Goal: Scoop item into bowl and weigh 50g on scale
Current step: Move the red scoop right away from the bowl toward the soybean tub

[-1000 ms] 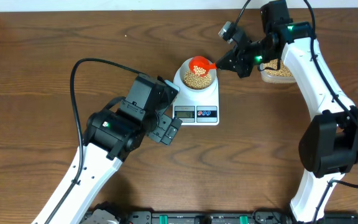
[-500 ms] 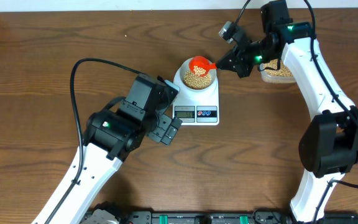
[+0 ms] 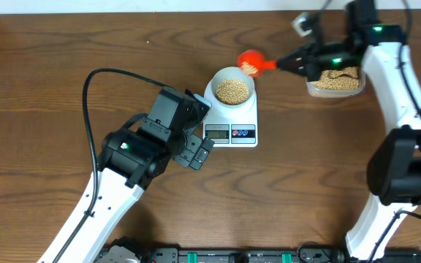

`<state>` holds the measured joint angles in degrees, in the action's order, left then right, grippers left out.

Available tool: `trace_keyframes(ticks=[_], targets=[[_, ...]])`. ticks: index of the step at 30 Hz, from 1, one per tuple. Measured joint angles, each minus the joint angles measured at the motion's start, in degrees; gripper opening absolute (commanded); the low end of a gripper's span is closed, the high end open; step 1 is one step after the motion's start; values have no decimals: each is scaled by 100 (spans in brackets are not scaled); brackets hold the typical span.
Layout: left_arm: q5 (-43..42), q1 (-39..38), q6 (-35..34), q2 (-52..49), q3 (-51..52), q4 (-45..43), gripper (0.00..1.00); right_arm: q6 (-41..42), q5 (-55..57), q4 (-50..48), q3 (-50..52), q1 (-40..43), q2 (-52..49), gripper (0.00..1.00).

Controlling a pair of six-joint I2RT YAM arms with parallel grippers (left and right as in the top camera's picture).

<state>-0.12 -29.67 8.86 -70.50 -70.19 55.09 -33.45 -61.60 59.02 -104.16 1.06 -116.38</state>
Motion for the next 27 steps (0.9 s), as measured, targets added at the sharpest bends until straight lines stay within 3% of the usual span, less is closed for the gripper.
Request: trace_keyframes(ticks=[7,14,27], targets=[[0,0,0,0,0,0,98,352,-136,205,0,1001,0,1],[0,0,2,0,0,0,98,1056,632,363,0,1784,7,1],[0,0,2,0,0,-2,98,2205,3128,343,4,1827,1104,1]])
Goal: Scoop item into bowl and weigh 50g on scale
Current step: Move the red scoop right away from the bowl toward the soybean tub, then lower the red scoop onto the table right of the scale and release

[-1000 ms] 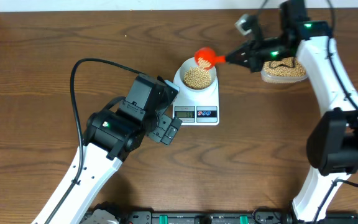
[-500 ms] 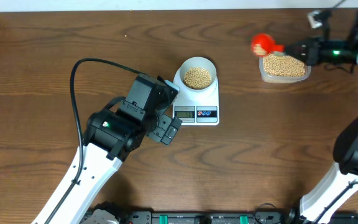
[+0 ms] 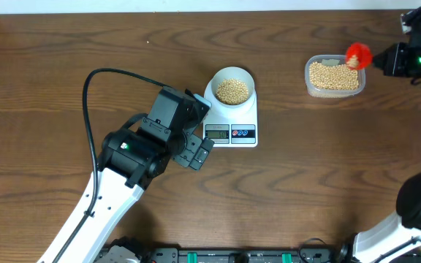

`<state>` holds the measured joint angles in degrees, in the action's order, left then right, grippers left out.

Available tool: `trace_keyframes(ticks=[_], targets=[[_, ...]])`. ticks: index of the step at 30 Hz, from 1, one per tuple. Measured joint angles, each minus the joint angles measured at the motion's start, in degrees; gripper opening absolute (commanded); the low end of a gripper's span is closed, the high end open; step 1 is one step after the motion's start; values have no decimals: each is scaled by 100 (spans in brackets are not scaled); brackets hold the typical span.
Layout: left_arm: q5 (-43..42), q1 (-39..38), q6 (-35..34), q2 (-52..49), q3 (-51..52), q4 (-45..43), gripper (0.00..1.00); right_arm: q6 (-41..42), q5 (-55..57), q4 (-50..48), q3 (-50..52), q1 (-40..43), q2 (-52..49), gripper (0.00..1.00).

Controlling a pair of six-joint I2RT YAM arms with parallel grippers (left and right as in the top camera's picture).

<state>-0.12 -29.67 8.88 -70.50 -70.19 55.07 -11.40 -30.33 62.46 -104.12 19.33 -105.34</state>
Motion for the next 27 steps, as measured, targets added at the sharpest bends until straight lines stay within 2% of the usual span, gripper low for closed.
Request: trace_keyframes(ticks=[9,15,27], targets=[[0,0,0,0,0,2,98,293,1963,-11,0,-1141,68,1],[0,0,0,0,0,0,98,481,3029,-87,0,-1600,-50,1],[0,0,0,0,0,2,98,560,3567,-157,0,-1696,-50,1]])
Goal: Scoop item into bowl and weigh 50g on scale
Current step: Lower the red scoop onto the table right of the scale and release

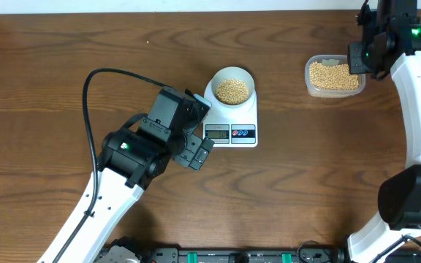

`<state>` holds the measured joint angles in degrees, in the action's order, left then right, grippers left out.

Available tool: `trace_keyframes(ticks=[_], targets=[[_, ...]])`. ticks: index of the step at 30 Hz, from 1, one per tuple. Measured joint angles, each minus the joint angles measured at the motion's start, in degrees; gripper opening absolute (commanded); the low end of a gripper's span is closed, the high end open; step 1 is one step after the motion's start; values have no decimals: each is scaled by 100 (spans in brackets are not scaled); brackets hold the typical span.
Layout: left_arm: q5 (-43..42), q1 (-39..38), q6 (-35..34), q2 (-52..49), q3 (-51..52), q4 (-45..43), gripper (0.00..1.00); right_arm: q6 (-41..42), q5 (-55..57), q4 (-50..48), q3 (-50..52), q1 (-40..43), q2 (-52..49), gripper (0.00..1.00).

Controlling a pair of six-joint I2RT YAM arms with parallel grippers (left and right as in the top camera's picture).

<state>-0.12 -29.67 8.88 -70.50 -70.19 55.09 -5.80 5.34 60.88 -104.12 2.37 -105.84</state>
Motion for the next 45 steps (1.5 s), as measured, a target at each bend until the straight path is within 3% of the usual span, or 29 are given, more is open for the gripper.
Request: trace_keyframes(ticks=[8,19,25,31,41,43,45], targets=[[0,0,-2,0,0,0,98,-4,-37,199,0,0,0,1],[0,0,0,0,0,-2,98,-1587,-3134,1858,229,280,0,1],[0,0,0,0,0,-4,98,-1939,-3812,1725,1241,483,0,1],[0,0,0,0,0,0,98,-1814,-3993,1220,2142,579,-2,1],[0,0,0,0,0,0,98,-949,-3112,1023,2437,619,-2,2],[0,0,0,0,0,0,98,-852,-3023,1023,2437,619,0,8],[0,0,0,0,0,-2,98,-765,-2918,1021,2437,619,-2,20]])
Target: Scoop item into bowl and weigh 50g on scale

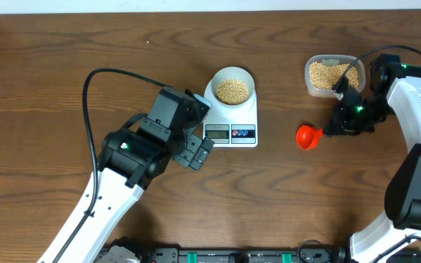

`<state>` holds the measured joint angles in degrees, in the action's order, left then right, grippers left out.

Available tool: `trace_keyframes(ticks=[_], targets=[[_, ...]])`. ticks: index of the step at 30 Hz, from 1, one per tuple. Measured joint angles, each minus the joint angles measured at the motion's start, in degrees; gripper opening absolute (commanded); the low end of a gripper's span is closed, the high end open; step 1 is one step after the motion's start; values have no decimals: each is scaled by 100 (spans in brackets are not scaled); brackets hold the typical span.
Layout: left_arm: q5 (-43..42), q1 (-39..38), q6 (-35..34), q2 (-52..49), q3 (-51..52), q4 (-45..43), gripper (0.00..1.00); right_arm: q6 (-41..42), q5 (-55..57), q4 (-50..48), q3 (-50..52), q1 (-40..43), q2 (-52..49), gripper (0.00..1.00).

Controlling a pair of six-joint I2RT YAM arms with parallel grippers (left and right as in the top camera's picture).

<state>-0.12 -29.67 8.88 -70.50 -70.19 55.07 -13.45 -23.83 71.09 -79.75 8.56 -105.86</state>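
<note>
A white bowl full of tan beans stands on the white scale; the scale's display faces the near side. At the far right stands a clear tub of the same beans. The red scoop is low over the table, in front of the tub, its cup pointing left. My right gripper is shut on the scoop's handle. My left gripper rests just left of the scale's near corner; its jaws are not readable from above.
The left arm's black cable loops over the table to the left of the scale. The right arm runs down the right edge. Brown tabletop lies between the scale and the near edge.
The right gripper was up at the tub's far right edge with the scoop hidden. Now it is in front of the tub, with the scoop low over the table. The left arm is unchanged.
First the right gripper held the scoop with beans in it at the bowl's right rim. Then the scoop was at the tub's far right side. Then the gripper stood over the tub's right edge, and now it holds the scoop in front of the tub.
</note>
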Motion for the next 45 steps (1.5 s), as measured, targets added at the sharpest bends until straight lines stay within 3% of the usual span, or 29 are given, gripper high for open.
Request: trace_keyframes(ticks=[3,9,12,22,28,36,45], targets=[[0,0,0,0,0,2,98,87,175,0,0,0,2,34],[0,0,0,0,0,2,98,411,632,-2,0,0,0,45],[0,0,0,0,0,2,98,516,734,0,0,0,0,60],[0,0,0,0,0,2,98,903,1189,4,0,0,0,74],[0,0,0,0,0,2,98,1143,1493,24,-13,0,0,76],[0,0,0,0,0,2,98,1447,2031,127,-142,0,0,86],[0,0,0,0,0,2,98,1777,2367,483,-667,-2,0,88]])
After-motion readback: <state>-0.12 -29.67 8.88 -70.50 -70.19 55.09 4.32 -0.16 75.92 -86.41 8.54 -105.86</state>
